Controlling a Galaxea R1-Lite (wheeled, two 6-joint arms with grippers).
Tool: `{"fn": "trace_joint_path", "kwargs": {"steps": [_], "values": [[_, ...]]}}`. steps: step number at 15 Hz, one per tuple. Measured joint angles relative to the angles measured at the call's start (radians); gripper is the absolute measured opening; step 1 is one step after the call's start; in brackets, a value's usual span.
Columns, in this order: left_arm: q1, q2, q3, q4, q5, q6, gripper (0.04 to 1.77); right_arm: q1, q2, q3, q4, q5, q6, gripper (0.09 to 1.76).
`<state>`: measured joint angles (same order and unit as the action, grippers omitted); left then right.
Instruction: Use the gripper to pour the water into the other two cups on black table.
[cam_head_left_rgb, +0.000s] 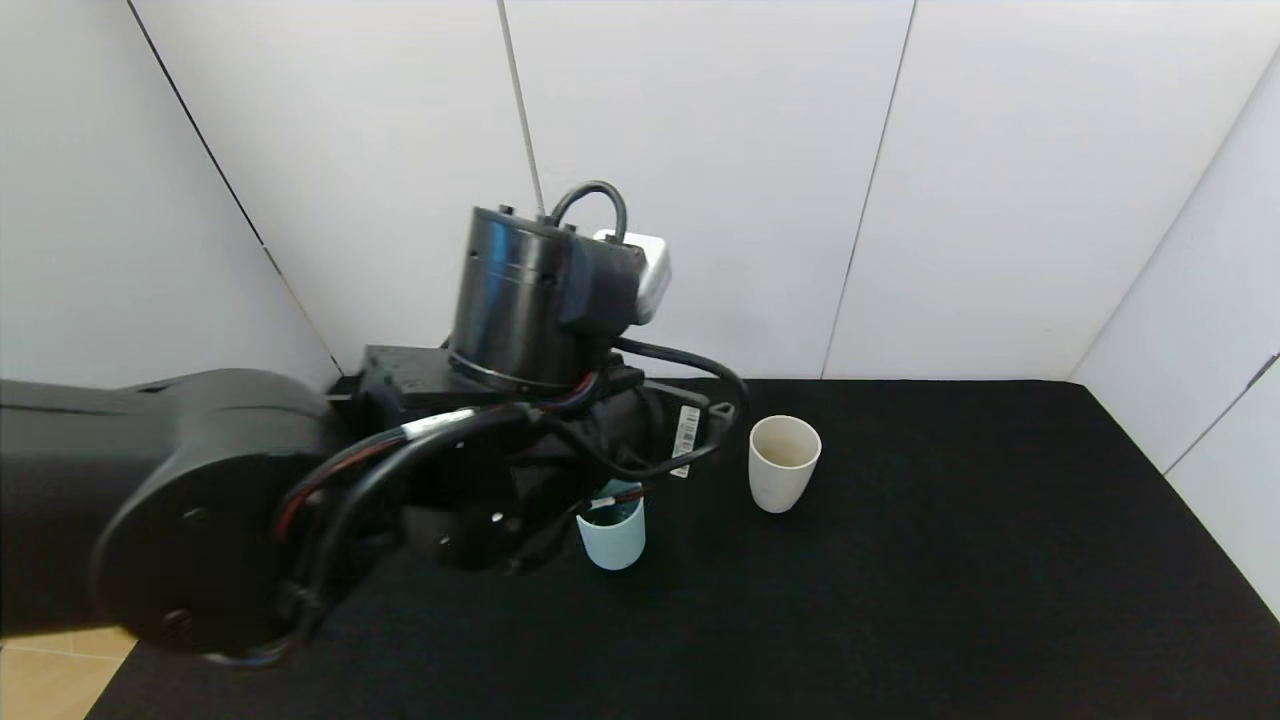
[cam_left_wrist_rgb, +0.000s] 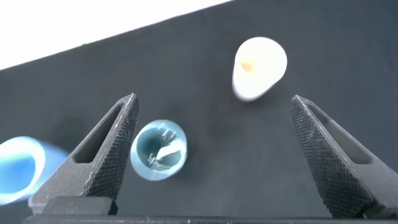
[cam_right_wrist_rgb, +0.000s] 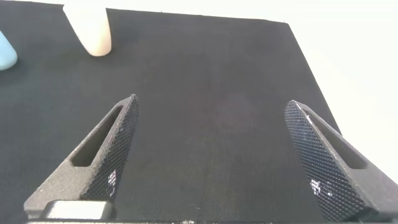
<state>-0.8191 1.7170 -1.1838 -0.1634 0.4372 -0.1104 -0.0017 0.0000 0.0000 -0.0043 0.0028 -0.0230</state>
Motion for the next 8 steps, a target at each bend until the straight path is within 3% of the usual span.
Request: {"fn": "trace_joint_path", "kwargs": {"steps": [4, 8], "values": [[0.014, -0.173, 0.176, -0.029, 0.0, -0.012, 1.71, 0.0, 0.0, 0.0, 0.0, 0.0, 0.0, 1.71], [0.096, -0.275, 0.346, -0.243, 0.029, -0.013, 1.72, 0.0, 0.0, 0.0, 0.0, 0.0, 0.0, 1.71]]}}
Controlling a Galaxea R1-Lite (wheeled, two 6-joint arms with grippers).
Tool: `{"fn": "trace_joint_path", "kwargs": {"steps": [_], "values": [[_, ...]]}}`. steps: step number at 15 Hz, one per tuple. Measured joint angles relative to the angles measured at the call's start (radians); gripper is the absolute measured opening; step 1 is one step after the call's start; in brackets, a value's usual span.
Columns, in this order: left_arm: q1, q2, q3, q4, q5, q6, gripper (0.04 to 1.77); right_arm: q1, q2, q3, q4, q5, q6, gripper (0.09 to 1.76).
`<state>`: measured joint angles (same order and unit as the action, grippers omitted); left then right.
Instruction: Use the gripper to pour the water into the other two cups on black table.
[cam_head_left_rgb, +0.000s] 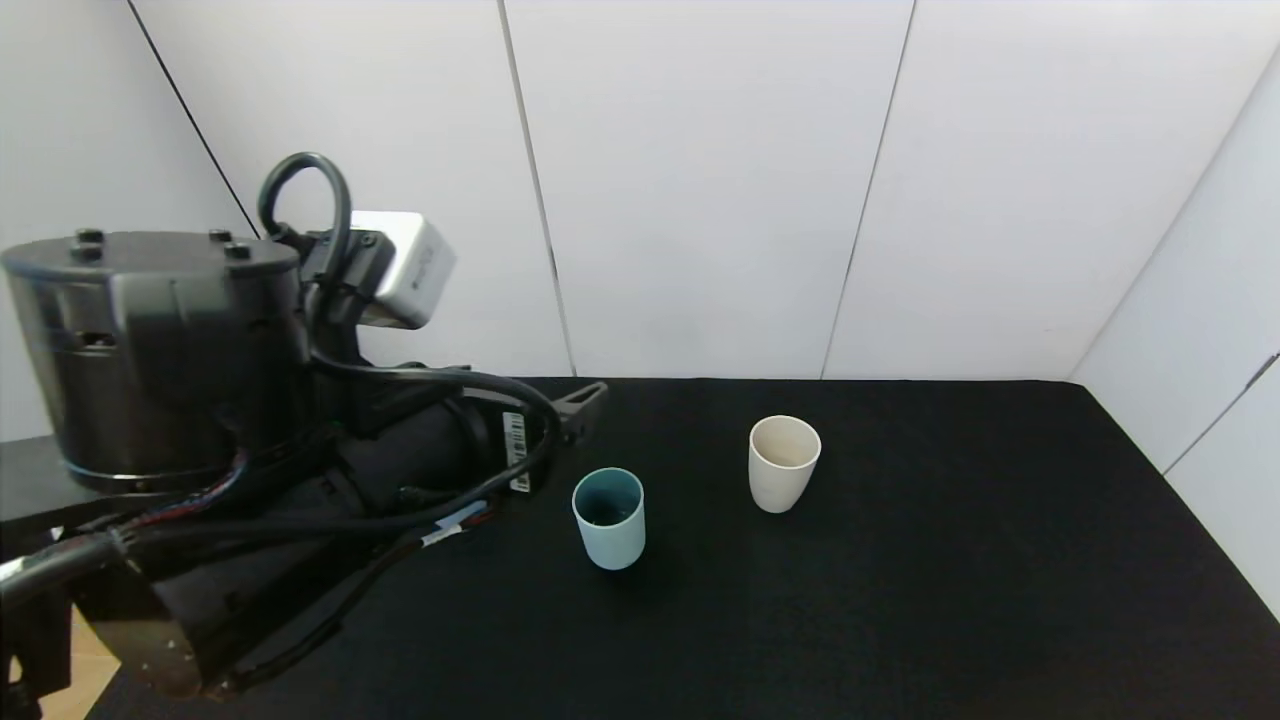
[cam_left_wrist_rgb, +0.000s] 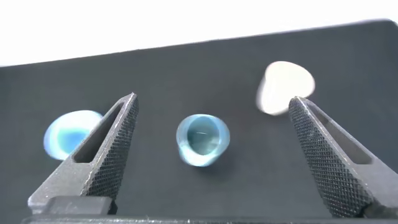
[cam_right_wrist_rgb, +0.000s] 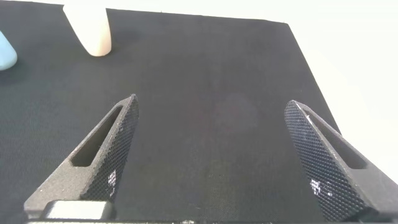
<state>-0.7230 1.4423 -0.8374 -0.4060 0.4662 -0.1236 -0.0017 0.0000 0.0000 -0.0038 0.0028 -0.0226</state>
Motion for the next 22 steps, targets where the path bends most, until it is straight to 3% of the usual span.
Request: {"fn": "trace_joint_path", "kwargs": {"steps": [2, 4, 11, 16, 19, 22], "values": [[0.056, -0.056, 0.051, -0.007, -0.015, 0.016, 1.72, 0.0, 0.0, 0.0, 0.0, 0.0, 0.0, 1.71], [0.121, -0.127, 0.087, 0.032, -0.068, 0.034, 1.72, 0.0, 0.0, 0.0, 0.0, 0.0, 0.0, 1.71], [0.388, -0.412, 0.214, 0.187, -0.368, 0.065, 1.72, 0.0, 0.0, 0.0, 0.0, 0.0, 0.0, 1.71], [0.549, -0.666, 0.333, 0.296, -0.516, 0.07, 1.72, 0.0, 0.0, 0.0, 0.0, 0.0, 0.0, 1.71], [0.617, -0.835, 0.381, 0.414, -0.577, 0.072, 1.72, 0.0, 0.0, 0.0, 0.0, 0.0, 0.0, 1.71], [0.643, -1.002, 0.438, 0.501, -0.596, 0.074, 1.72, 0.0, 0.0, 0.0, 0.0, 0.0, 0.0, 1.71]]}}
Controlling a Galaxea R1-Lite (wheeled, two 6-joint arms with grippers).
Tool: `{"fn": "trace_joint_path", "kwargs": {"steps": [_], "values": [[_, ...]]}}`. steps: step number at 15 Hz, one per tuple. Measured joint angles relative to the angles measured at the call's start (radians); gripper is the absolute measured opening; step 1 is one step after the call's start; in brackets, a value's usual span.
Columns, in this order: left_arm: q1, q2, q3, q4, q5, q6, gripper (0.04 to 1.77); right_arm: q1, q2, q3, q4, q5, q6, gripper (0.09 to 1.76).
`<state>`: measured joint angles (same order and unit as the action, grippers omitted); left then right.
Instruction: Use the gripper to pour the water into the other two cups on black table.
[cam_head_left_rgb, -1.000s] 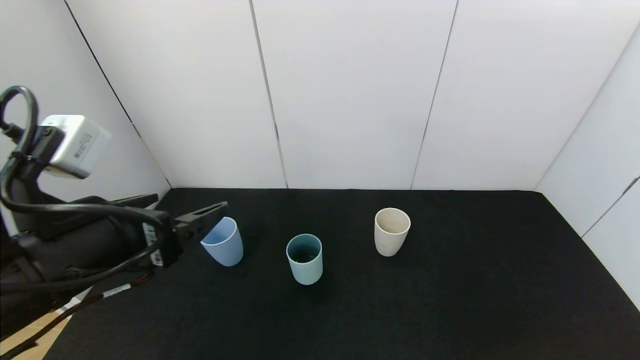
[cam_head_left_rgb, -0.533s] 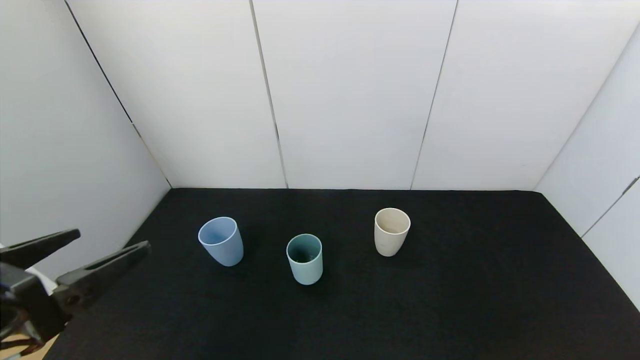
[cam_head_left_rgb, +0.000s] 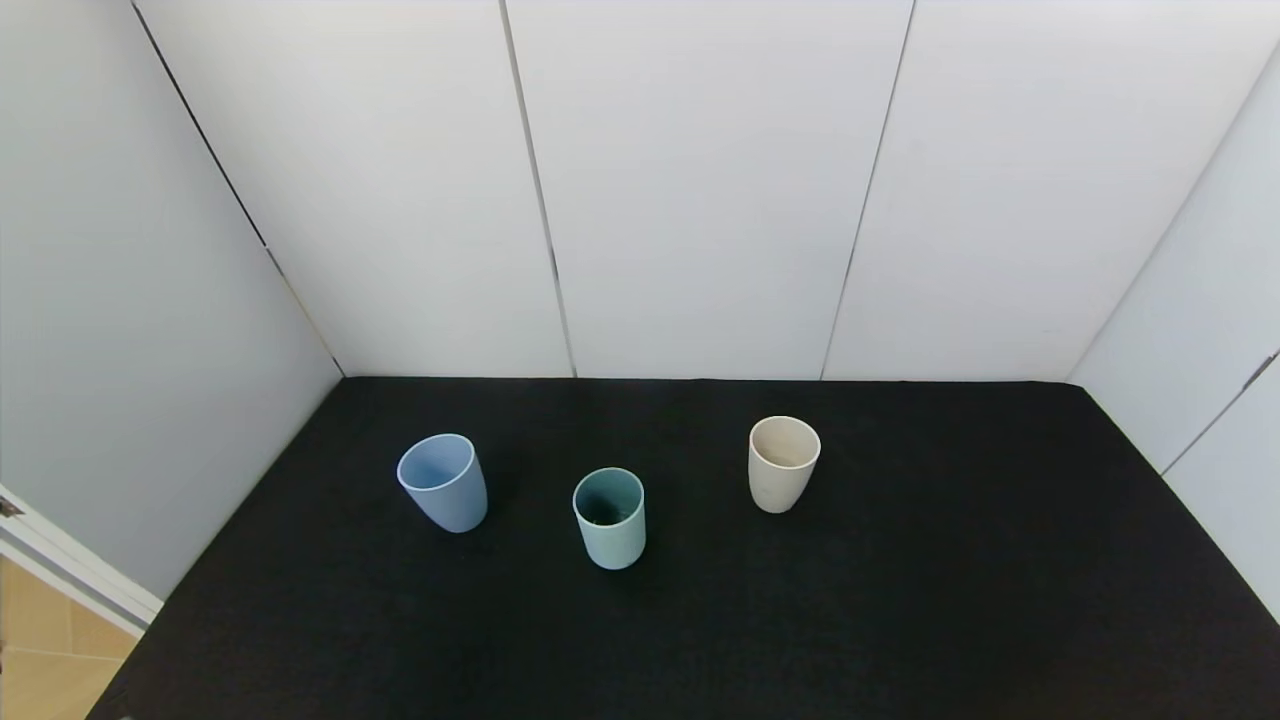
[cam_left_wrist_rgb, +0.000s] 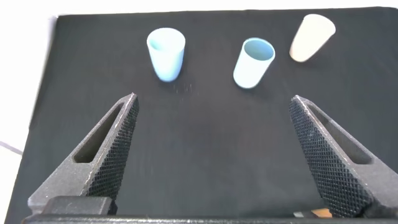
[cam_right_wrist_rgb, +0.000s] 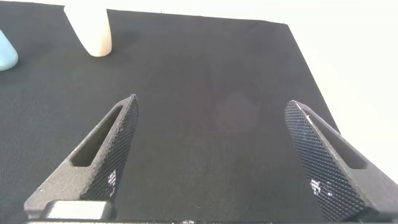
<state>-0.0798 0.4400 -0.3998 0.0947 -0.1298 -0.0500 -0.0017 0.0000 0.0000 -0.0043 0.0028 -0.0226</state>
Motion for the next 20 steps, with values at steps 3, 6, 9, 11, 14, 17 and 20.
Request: {"fn": "trace_joint_path", "kwargs": {"steps": [3, 6, 9, 11, 14, 17, 20], "values": [[0.027, -0.125, 0.073, 0.018, 0.017, 0.016, 1.72, 0.0, 0.0, 0.0, 0.0, 0.0, 0.0, 1.71], [0.05, -0.198, 0.109, 0.019, 0.014, 0.079, 1.72, 0.0, 0.0, 0.0, 0.0, 0.0, 0.0, 1.71], [0.07, -0.289, 0.172, 0.016, 0.01, 0.148, 1.72, 0.0, 0.0, 0.0, 0.0, 0.0, 0.0, 1.71], [0.074, -0.364, 0.235, -0.007, 0.018, 0.203, 1.72, 0.0, 0.0, 0.0, 0.0, 0.0, 0.0, 1.71], [0.078, -0.422, 0.346, -0.161, 0.032, 0.22, 1.72, 0.0, 0.0, 0.0, 0.0, 0.0, 0.0, 1.71], [0.078, -0.438, 0.393, -0.213, 0.081, 0.185, 1.72, 0.0, 0.0, 0.0, 0.0, 0.0, 0.0, 1.71], [0.078, -0.441, 0.399, -0.15, 0.103, 0.099, 1.72, 0.0, 0.0, 0.0, 0.0, 0.0, 0.0, 1.71]]}}
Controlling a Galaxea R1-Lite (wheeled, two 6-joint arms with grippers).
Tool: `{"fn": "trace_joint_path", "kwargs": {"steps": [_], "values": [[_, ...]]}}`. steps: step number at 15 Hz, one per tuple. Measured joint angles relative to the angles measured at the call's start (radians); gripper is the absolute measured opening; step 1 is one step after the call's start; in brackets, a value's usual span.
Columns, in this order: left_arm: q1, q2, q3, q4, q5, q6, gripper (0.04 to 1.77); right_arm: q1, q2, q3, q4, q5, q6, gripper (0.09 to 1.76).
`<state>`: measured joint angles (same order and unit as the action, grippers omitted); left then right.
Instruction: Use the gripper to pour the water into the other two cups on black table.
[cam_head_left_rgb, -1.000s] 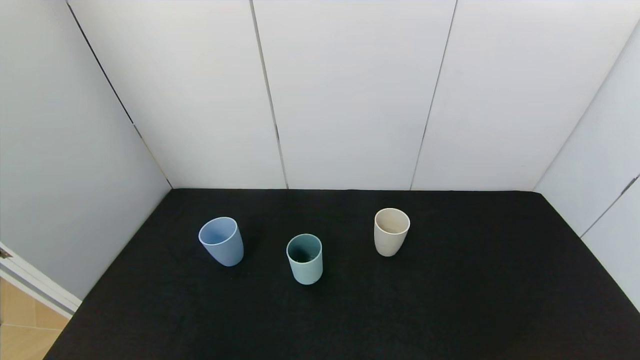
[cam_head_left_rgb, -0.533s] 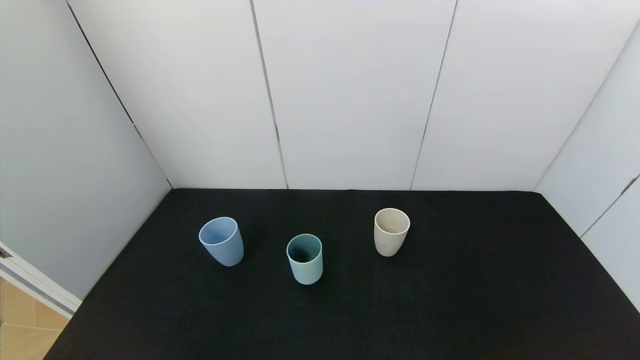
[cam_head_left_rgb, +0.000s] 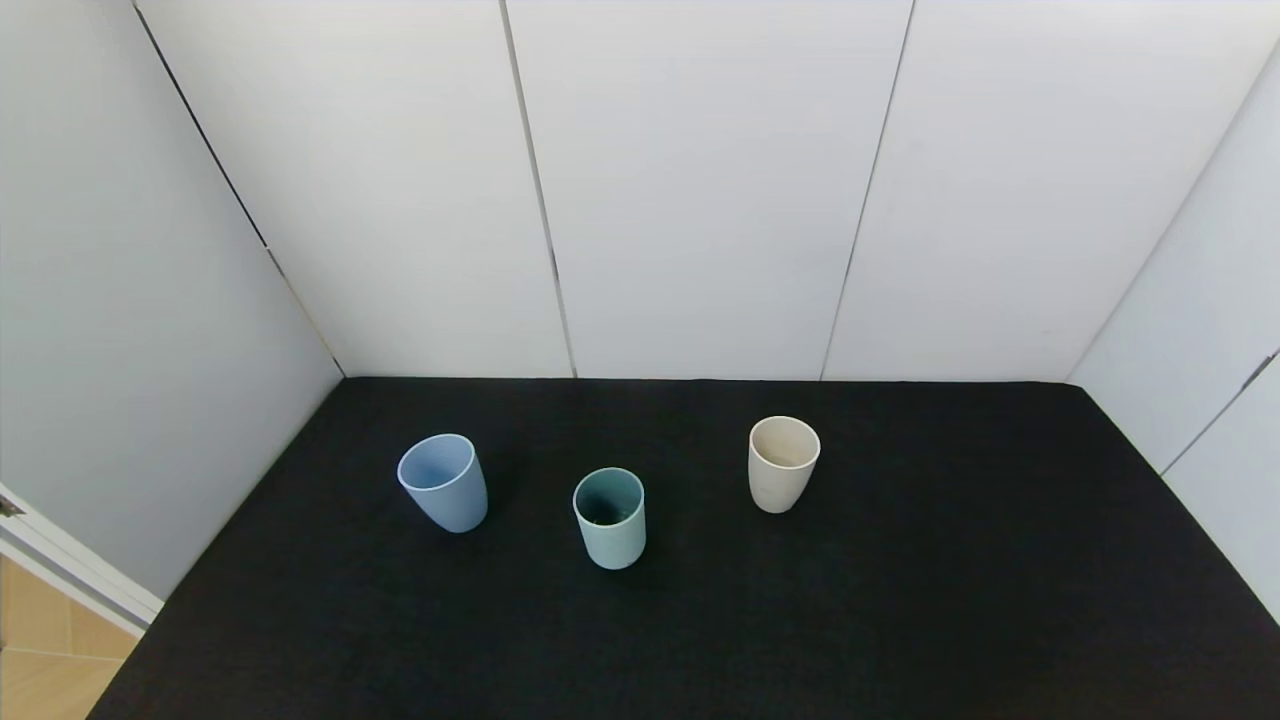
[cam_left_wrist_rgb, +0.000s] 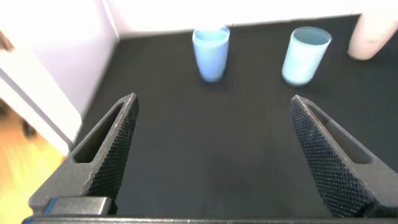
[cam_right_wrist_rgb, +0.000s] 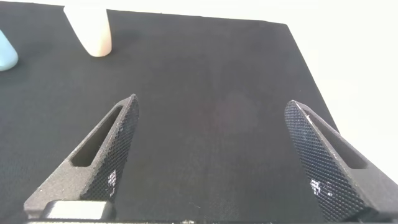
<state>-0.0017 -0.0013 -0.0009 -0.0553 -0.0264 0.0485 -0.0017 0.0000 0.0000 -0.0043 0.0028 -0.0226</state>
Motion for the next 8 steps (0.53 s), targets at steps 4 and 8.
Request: {"fn": "trace_joint_path", "kwargs": {"steps": [4, 8], "values": [[0.0, 0.0, 0.001, 0.001, 0.016, -0.059, 1.72, 0.0, 0.0, 0.0, 0.0, 0.0, 0.0, 1.71], [0.0, 0.0, 0.001, 0.0, 0.029, -0.097, 1.72, 0.0, 0.0, 0.0, 0.0, 0.0, -0.001, 1.71]]}}
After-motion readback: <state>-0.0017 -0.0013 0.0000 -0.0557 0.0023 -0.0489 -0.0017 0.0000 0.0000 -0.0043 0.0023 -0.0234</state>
